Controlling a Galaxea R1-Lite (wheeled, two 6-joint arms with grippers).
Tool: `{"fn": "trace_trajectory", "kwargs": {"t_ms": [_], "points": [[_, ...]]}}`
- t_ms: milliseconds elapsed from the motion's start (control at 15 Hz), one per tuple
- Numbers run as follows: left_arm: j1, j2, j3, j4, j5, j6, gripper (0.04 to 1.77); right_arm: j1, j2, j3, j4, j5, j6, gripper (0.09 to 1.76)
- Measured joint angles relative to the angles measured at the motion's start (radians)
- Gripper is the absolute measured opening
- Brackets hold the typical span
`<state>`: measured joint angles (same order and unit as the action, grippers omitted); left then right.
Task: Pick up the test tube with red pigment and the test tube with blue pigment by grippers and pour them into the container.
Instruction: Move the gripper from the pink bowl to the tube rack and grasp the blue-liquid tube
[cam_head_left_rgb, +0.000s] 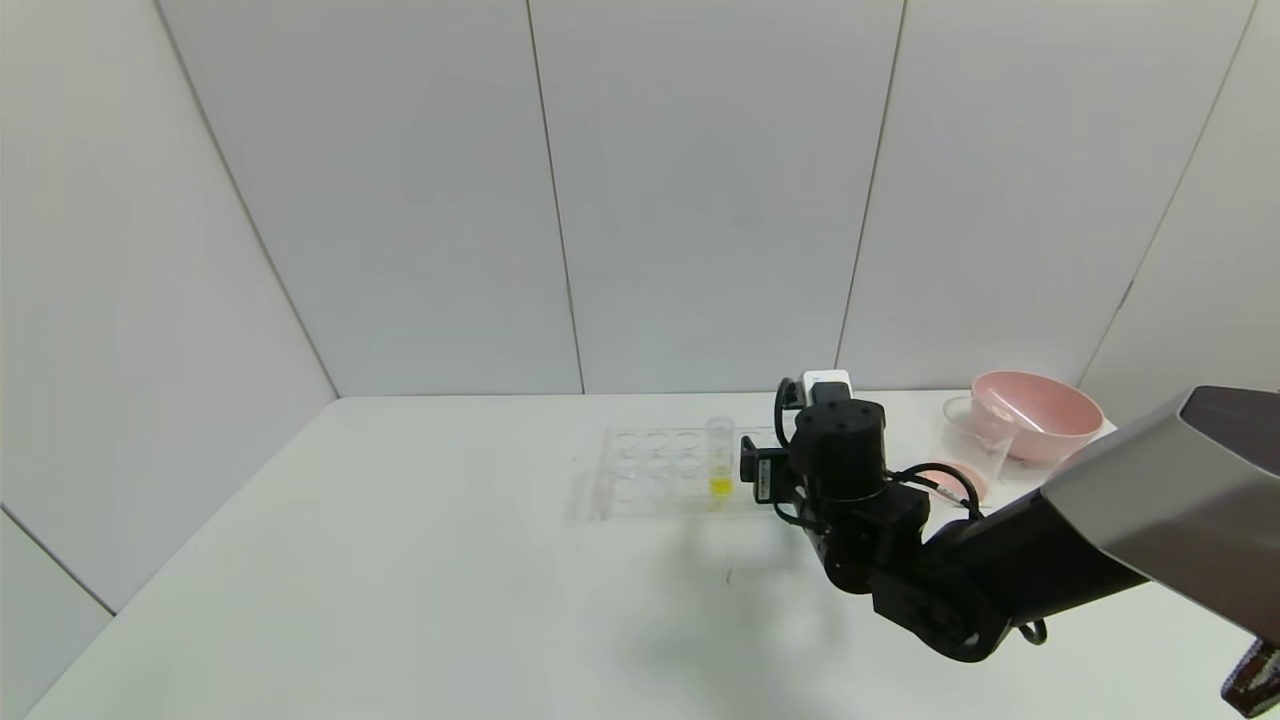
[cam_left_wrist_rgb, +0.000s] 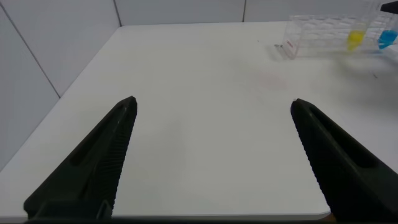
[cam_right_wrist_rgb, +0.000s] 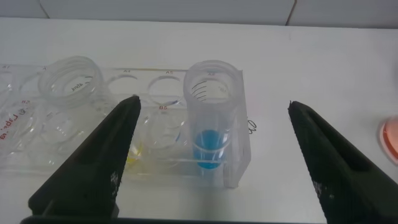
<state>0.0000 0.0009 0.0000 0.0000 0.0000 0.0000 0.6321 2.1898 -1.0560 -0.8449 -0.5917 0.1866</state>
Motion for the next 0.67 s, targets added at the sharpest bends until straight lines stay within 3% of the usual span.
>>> {"fn": "trace_trajectory", "kwargs": {"t_ms": [333, 533, 667], "points": [[0.0, 0.0, 0.0, 0.0, 0.0, 0.0, 1.76, -0.007, 0.001, -0.007, -0.004, 0.0, -0.012, 1.65], [0.0, 0.0, 0.0, 0.0, 0.0, 0.0, 1.76, -0.006, 0.0, -0.006, -0.005, 0.0, -0.012, 1.15], [0.0, 0.0, 0.0, 0.0, 0.0, 0.0, 1.76, -0.005, 0.0, -0.001, -0.008, 0.0, -0.01, 0.92]]}}
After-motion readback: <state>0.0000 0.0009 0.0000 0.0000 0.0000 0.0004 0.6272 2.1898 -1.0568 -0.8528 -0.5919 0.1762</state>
